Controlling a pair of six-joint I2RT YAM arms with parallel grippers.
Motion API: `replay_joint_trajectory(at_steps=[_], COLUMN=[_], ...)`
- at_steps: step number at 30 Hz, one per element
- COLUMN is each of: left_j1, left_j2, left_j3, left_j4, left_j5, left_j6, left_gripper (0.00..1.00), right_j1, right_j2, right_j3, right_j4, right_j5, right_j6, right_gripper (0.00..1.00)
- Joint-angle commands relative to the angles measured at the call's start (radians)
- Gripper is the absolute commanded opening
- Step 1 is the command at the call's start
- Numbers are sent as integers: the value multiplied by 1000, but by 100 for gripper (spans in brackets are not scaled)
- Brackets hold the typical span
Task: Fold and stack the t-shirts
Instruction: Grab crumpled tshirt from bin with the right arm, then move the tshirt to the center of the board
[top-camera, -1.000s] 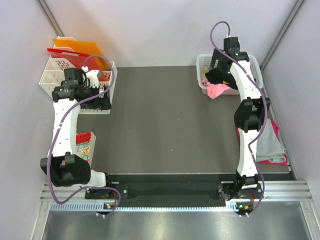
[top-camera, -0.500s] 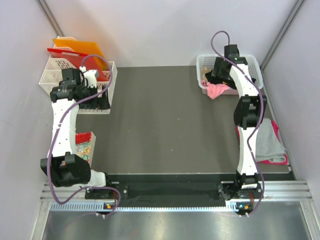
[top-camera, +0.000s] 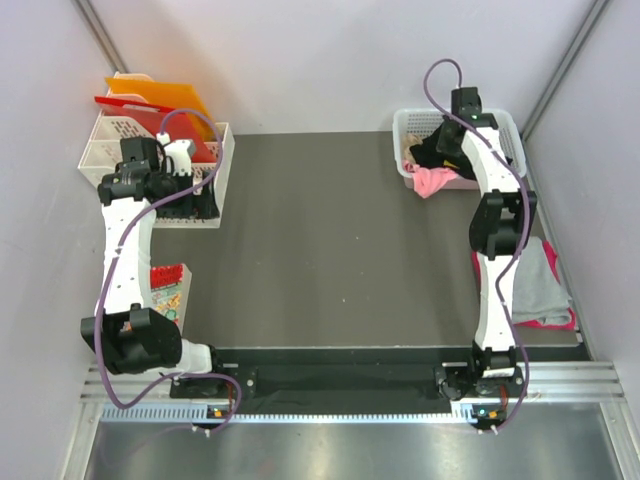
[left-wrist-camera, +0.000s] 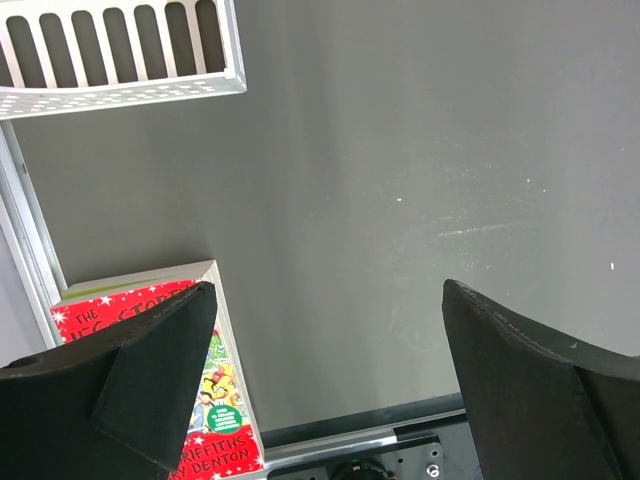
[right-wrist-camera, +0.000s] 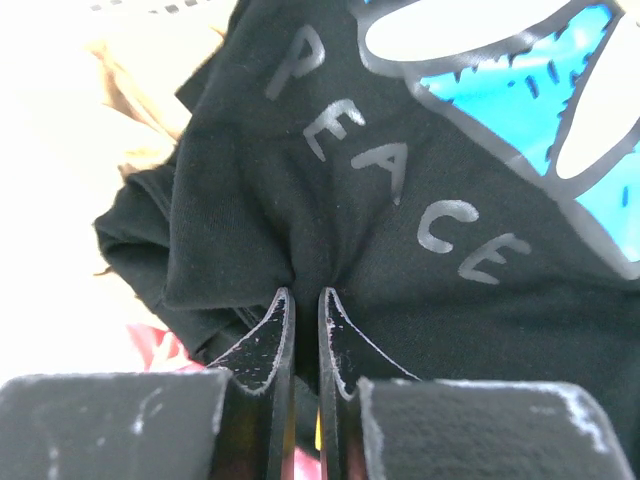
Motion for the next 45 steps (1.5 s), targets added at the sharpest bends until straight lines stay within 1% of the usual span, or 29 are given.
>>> replay_joint_trajectory(at_steps=[1, 3, 7, 11, 12, 14, 15, 17, 18, 19, 21, 22, 24, 27, 29, 30, 35, 39, 40, 42, 43, 44, 45], left_j1=[9, 9, 7, 7, 9, 7, 7, 9, 9, 9, 9, 9, 9, 9, 9, 7, 7, 9, 7, 9, 9, 9, 7], left_j2=[-34, -40, -46, -55, -55, -63, -64, -74, -75, -78, -81, -83, -83, -81, -81, -81, -100, -117, -127, -136, -144, -147, -149], left_j3=[-3, -14, -29, -40, -41, -41, -44, -52, -55, -61, -69, -76, -79, -76, -63, -57, -43, -50, -55, -60, -61, -61, -60], left_j4=[34, 37, 43, 43, 42, 40, 39, 39, 40, 42, 42, 42, 43, 42, 37, 34, 20, 9, 8, 0, -6, -12, -20], left_j5=[34, 46, 63, 77, 78, 81, 84, 84, 86, 91, 100, 103, 117, 135, 140, 146, 144, 146, 149, 154, 166, 175, 184], left_j6=[14, 9, 5, 0, 0, 0, 1, 6, 6, 5, 0, -6, -12, -23, -31, -29, -26, -23, -19, -17, -8, 0, 9], left_gripper=[99, 99, 99, 99, 99, 99, 99, 99, 99, 99, 99, 99, 99, 99, 99, 99, 99, 99, 99, 99, 99, 99, 99], right_j1=[35, 48, 109, 207, 265, 328, 398, 480, 562, 606, 707, 733, 790, 812, 812, 812, 813, 810, 807, 796, 795, 793, 775], right_j2=[-230, -295, -415, -562, -585, -657, -680, -737, -751, -762, -785, -784, -787, -797, -822, -834, -906, -920, -920, -903, -893, -870, -860], right_j3=[10, 46, 58, -18, -35, -100, -117, -157, -163, -160, -149, -104, -68, -48, -104, -132, -316, -466, -549, -614, -652, -663, -666], right_j4=[93, 100, 119, 117, 113, 100, 93, 74, 51, 37, -13, -35, -73, -102, -128, -130, -96, -99, -96, -107, -113, -124, -139], right_j5=[-31, -57, -133, -212, -213, -219, -216, -187, -175, -146, -120, -118, -118, -118, -72, -69, -37, 6, 9, 20, 46, 79, 109], right_j6=[-10, -18, -30, -57, -70, -109, -126, -181, -198, -237, -249, -283, -286, -265, -265, -233, -191, -157, -136, -111, -88, -73, -58], right_gripper=[0, 0, 0, 0, 0, 0, 0, 0, 0, 0, 0, 0, 0, 0, 0, 0, 0, 0, 9, 39, 47, 52, 78])
